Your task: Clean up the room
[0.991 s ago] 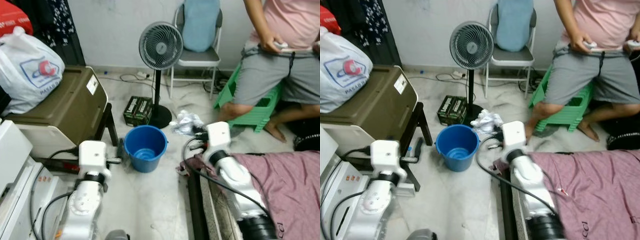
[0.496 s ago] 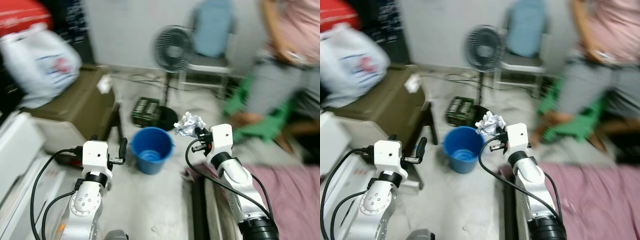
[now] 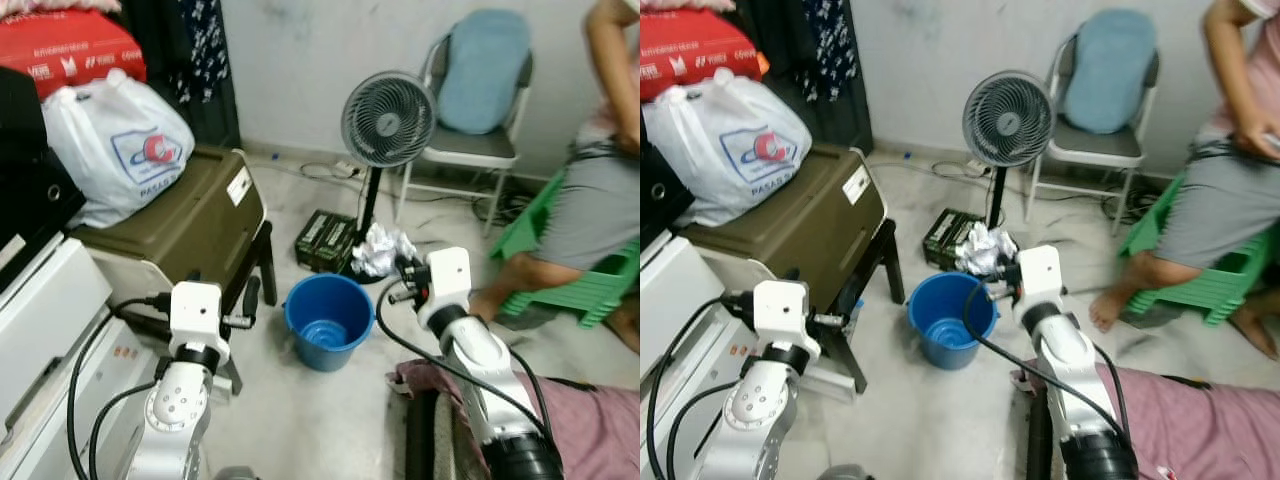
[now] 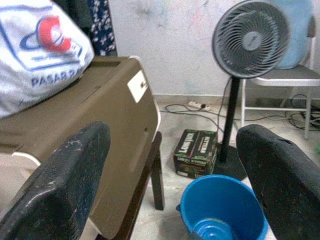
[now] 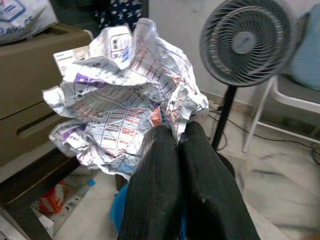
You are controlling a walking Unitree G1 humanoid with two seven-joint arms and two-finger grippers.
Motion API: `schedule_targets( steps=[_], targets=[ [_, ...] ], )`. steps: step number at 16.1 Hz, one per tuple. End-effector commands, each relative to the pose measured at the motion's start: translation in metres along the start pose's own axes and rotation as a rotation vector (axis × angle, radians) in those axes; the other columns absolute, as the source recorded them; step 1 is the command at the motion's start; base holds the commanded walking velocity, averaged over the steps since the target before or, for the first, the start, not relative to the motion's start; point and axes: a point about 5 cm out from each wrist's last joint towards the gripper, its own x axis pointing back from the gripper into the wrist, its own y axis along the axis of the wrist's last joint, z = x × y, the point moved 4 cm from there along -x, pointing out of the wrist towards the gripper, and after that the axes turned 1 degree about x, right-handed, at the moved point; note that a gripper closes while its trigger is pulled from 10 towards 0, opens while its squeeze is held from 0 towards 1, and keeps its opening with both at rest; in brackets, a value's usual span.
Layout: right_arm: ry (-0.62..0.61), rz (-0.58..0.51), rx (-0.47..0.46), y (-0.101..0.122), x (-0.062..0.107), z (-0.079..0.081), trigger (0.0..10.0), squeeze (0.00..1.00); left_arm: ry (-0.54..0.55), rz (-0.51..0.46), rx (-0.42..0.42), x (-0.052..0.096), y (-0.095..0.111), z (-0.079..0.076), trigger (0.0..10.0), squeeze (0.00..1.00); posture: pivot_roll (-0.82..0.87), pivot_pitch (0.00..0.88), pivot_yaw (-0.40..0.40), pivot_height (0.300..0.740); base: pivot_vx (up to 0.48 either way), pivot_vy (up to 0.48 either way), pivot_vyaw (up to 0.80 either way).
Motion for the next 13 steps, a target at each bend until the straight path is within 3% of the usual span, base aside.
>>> schedule_targets(
  steps=[1,13],
  targets=[
    [0.006,-0.016,-0.001,0.0047,-0.0022,0.0035,10.0,0.0,0.01,0.0,-0.01,0.0001,0.0006,0.0044,10.0,0.0,0.03,0.0,-0.08,0.74,0.0,0.0,0.0],
    [0.012,-0.022,0.01,0.0059,-0.0034,0.0036,10.0,0.0,0.004,-0.007,-0.013,-0.0008,0.0017,0.0034,10.0,0.0,0.03,0.0,-0.081,0.74,0.321,0.0,0.0]
  ],
)
